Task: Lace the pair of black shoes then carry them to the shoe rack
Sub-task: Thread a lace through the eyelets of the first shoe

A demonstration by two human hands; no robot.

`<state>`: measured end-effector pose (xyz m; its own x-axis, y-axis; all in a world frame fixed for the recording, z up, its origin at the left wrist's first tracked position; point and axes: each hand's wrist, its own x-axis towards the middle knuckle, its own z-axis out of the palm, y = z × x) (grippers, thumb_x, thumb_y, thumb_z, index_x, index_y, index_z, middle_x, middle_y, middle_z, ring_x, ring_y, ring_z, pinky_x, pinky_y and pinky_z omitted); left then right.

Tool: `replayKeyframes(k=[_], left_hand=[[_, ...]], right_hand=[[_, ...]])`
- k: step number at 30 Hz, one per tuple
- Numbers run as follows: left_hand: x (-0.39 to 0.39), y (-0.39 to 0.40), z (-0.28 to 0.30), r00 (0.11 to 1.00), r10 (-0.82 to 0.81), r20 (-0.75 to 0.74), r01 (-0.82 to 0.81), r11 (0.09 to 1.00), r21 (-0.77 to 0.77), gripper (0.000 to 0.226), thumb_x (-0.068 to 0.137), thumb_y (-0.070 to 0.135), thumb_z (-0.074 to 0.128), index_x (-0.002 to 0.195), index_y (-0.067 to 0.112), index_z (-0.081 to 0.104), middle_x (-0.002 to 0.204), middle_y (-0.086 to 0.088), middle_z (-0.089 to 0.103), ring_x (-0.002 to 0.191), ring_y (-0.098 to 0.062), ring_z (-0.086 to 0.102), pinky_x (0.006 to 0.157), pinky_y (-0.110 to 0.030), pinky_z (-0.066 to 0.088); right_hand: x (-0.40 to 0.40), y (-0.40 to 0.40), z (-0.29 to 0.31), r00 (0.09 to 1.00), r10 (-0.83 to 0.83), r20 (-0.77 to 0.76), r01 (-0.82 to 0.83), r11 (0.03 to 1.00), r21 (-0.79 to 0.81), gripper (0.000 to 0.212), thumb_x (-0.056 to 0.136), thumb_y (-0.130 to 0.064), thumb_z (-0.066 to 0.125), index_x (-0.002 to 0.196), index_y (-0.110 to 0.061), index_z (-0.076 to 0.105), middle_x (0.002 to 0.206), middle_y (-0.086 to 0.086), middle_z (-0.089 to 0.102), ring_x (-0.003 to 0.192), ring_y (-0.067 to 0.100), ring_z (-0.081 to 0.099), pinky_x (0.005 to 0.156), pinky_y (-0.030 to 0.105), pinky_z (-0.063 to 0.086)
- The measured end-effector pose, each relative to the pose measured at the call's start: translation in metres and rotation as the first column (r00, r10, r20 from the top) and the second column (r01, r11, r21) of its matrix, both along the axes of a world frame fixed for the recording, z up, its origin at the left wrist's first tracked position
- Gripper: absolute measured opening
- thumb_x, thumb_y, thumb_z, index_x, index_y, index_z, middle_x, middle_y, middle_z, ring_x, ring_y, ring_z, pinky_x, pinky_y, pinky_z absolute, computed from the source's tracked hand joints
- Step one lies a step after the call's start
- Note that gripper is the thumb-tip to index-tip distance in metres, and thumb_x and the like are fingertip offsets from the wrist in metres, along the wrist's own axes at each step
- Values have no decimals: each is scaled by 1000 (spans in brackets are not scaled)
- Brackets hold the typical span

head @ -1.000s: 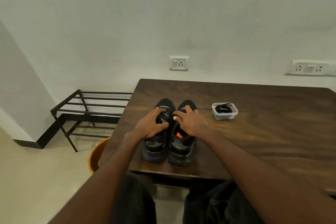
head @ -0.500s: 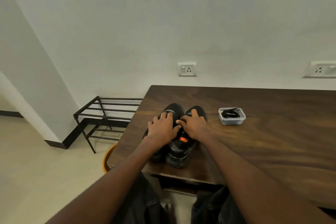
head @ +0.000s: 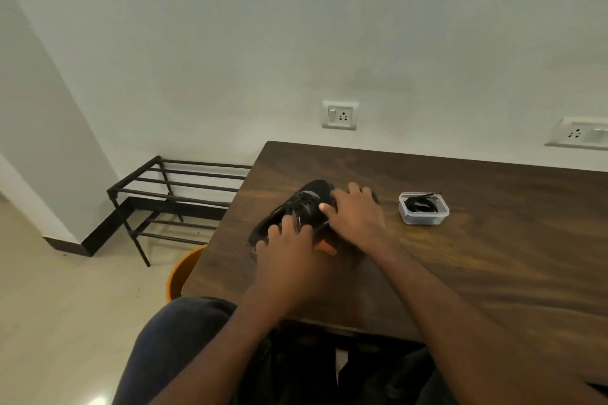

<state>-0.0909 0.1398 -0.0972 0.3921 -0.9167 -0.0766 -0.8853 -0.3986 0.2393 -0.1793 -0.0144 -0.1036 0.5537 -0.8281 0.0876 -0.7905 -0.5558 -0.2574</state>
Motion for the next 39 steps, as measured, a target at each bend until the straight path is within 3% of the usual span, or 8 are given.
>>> replayKeyframes(k=[4,6,10,14,19,25,32,39], left_hand=[[2,3,-2,993,-14,-115,13,1000,-6,53,85,60,71,133,40,59,136,-1,50,128,-27,51,108,-53,41],[10,4,0,987,17,-157,-21,1000,-22,43,88,49,71,129,36,64,124,2,62,114,-24,62,101,-47,48],[33,9,5,980,132,-148,-140,989,-40,33,90,35,68,122,31,62,116,-1,63,109,-28,62,82,-37,46],[65,5,7,961,249,-121,-256,966,-45,27,91,31,66,118,29,64,106,0,64,100,-23,66,84,-38,55],[91,-16,2,905,269,-328,-314,945,-91,17,101,37,57,112,23,59,80,2,71,57,-10,69,53,-21,49],[82,-66,-5,961,153,-232,-196,965,-175,59,101,52,48,151,23,40,130,-12,66,119,-34,63,100,-47,49],[71,-105,-10,983,100,-154,-145,936,-321,42,104,39,54,134,9,56,133,-17,51,117,-35,58,96,-45,49],[21,-130,-11,941,-332,-66,298,906,-301,28,101,23,62,128,25,68,126,0,62,114,-17,59,104,-41,47]], right_hand=[[32,-10,8,895,442,53,-445,887,123,52,101,-40,59,150,-50,43,163,-11,36,152,22,29,117,54,34],[49,-19,7,862,504,-52,-478,843,248,50,101,-47,57,148,-57,42,163,-15,39,152,18,32,118,56,31],[62,-32,16,907,408,-104,-373,894,249,46,95,-63,55,141,-60,46,150,-18,53,138,13,50,114,54,40],[60,-40,21,938,229,-259,-190,967,168,57,95,-69,54,147,-50,44,151,-8,50,139,24,48,111,63,36],[32,-36,8,986,17,-163,14,982,190,59,91,-62,66,135,-24,56,130,5,62,115,28,62,94,43,52],[-20,-8,-12,983,-181,-22,182,960,211,66,91,-60,68,138,-17,50,132,10,63,118,32,63,87,38,50],[-59,-4,2,984,-178,1,168,931,324,37,92,-55,70,105,-21,64,103,1,71,94,20,67,84,41,57],[-75,-22,12,960,-213,184,123,905,408,7,91,-24,79,95,-19,77,95,0,76,92,15,69,92,41,57]])
